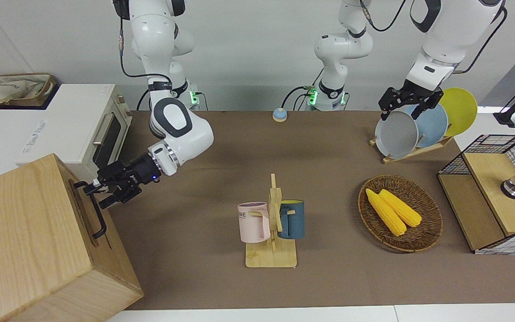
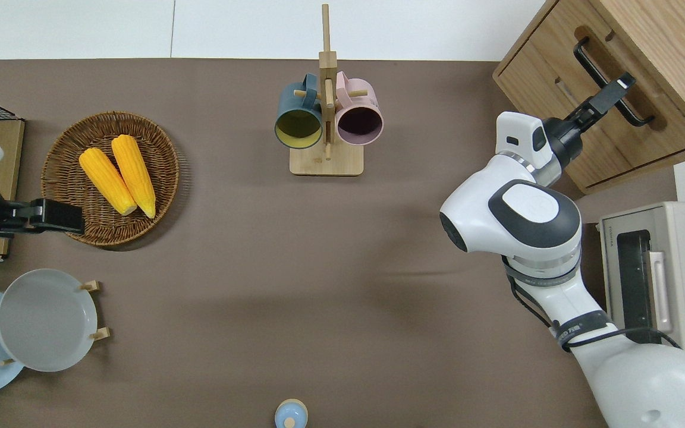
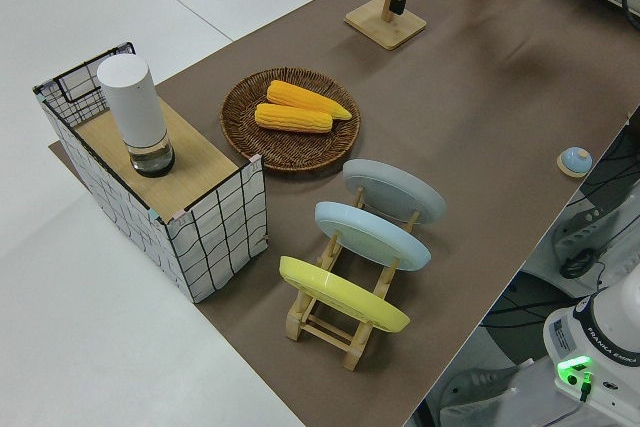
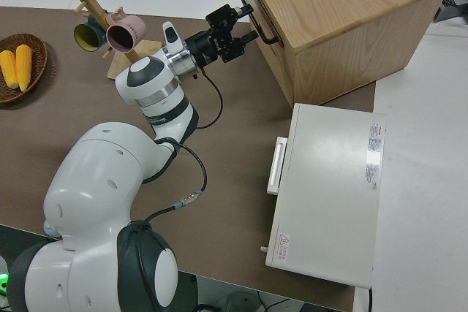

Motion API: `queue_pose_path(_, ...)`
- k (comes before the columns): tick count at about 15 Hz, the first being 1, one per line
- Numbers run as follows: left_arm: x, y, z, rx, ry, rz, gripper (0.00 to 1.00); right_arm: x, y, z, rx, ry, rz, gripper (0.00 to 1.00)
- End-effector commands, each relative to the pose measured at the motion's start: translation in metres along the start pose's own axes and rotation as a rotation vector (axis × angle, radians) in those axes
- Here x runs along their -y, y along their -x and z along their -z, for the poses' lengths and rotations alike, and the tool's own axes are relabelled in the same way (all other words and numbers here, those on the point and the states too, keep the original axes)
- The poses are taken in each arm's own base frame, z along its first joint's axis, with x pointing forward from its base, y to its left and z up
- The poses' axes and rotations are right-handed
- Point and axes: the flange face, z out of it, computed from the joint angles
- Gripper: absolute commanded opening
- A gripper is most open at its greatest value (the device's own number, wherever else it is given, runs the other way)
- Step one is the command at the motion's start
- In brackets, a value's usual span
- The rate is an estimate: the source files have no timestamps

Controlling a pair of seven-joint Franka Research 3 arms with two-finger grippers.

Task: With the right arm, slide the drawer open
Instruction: 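Hook the right gripper onto the black drawer handle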

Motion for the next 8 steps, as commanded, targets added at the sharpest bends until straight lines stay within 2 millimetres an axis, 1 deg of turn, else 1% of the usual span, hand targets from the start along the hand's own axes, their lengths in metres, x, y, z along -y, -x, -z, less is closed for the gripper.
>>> queue_pose_path(1,-0.0002,0.0027,0.0038,-0.004,-0.013,-0.009,1.00,0.0008,-0.0020,-0.0119,-0.032,0.019,-0.024,0.864)
queue_pose_path(3,-0.0002,0.0027,0.0038,-0.004,-0.013,-0.008,1.00,0.0009,-0.0016,-0.0126,-0.032,0.019,-0.025,0.764)
queue_pose_path(4,0.0006,0.0026,0.0039,-0.004,-0.013,-0.006,1.00,0.0019,-0.0022,-0.0127,-0.041,0.020,-0.024,0.737)
queue_pose_path(6,-0.0002,0.0027,0.0038,-0.004,-0.013,-0.009,1.00,0.0017,0.0019,-0.0211,-0.051,0.030,-0.038,0.676)
queue_pose_path(7,0.0006,0.0026,0.0039,-0.004,-0.013,-0.008,1.00,0.0017,0.0024,-0.0219,-0.050,0.031,-0.042,0.549)
queue_pose_path(8,0.0006,0.0026,0.0039,-0.004,-0.013,-0.006,1.00,0.0018,0.0020,-0.0211,-0.051,0.029,-0.043,0.304)
